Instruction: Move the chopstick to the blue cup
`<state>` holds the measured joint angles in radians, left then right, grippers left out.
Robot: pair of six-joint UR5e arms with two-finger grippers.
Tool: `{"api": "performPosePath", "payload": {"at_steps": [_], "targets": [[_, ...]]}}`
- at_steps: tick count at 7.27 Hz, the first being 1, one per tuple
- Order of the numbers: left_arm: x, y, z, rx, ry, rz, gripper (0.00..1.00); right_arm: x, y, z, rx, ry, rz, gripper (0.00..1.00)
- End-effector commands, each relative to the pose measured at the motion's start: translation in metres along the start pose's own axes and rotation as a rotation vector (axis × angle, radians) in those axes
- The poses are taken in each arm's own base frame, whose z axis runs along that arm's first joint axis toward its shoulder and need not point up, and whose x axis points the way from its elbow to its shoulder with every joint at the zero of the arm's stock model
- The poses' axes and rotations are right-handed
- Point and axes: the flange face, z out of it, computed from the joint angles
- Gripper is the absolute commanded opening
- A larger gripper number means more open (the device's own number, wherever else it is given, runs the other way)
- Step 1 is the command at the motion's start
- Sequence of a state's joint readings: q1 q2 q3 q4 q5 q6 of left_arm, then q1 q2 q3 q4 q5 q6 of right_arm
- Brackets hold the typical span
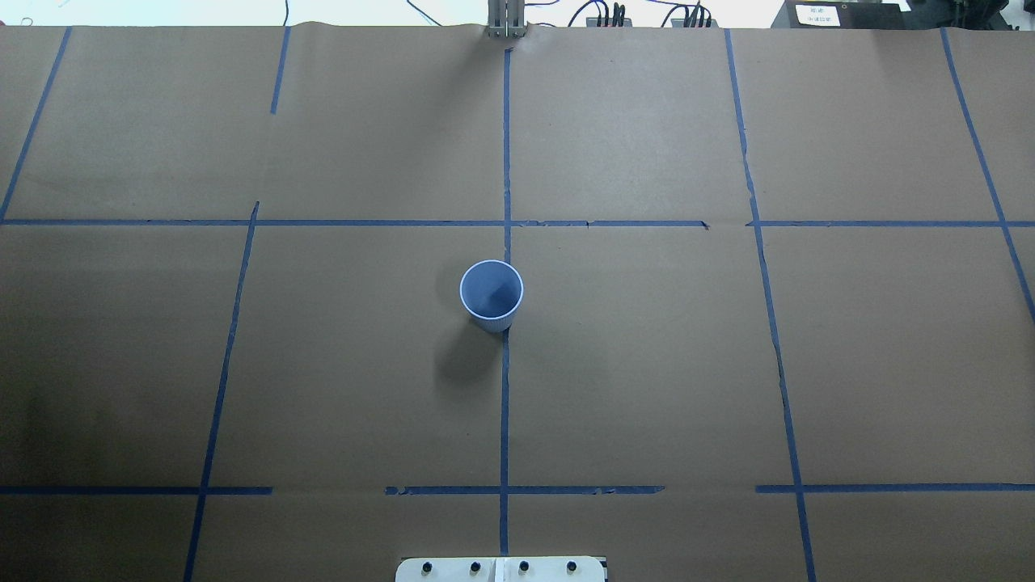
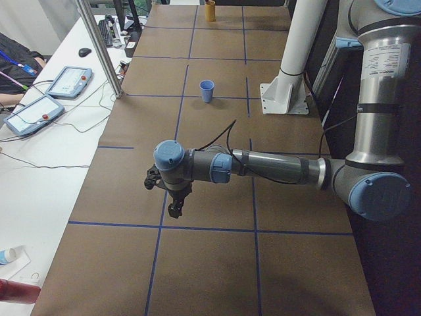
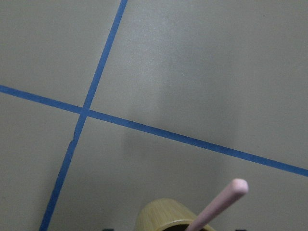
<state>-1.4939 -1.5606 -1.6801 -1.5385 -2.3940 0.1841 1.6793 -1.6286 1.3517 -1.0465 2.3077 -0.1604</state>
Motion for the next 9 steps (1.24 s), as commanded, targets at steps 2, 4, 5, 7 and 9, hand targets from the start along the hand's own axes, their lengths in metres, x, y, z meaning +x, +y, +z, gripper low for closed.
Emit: {"api": "performPosePath", "payload": {"at_steps": [2, 4, 5, 7, 9], "targets": [[0.004, 0.003, -0.003, 0.004, -0.002, 0.005, 1.00, 0.005, -0.007, 0.000, -0.002, 0.024, 0.010, 0.74], [0.002, 0.006, -0.002, 0.001, -0.001, 0.001, 1.00, 0.012, -0.028, -0.001, 0.004, 0.042, 0.012, 0.68], [0.002, 0.008, -0.001, 0.001, 0.000, 0.000, 1.00, 0.013, -0.031, -0.002, 0.008, 0.044, 0.022, 0.65], [0.002, 0.008, 0.000, -0.003, 0.000, -0.001, 1.00, 0.015, -0.027, -0.003, 0.008, 0.044, 0.031, 0.19], [0.002, 0.008, 0.000, -0.003, -0.002, -0.002, 1.00, 0.026, -0.019, -0.013, 0.025, 0.053, 0.058, 0.01]]}}
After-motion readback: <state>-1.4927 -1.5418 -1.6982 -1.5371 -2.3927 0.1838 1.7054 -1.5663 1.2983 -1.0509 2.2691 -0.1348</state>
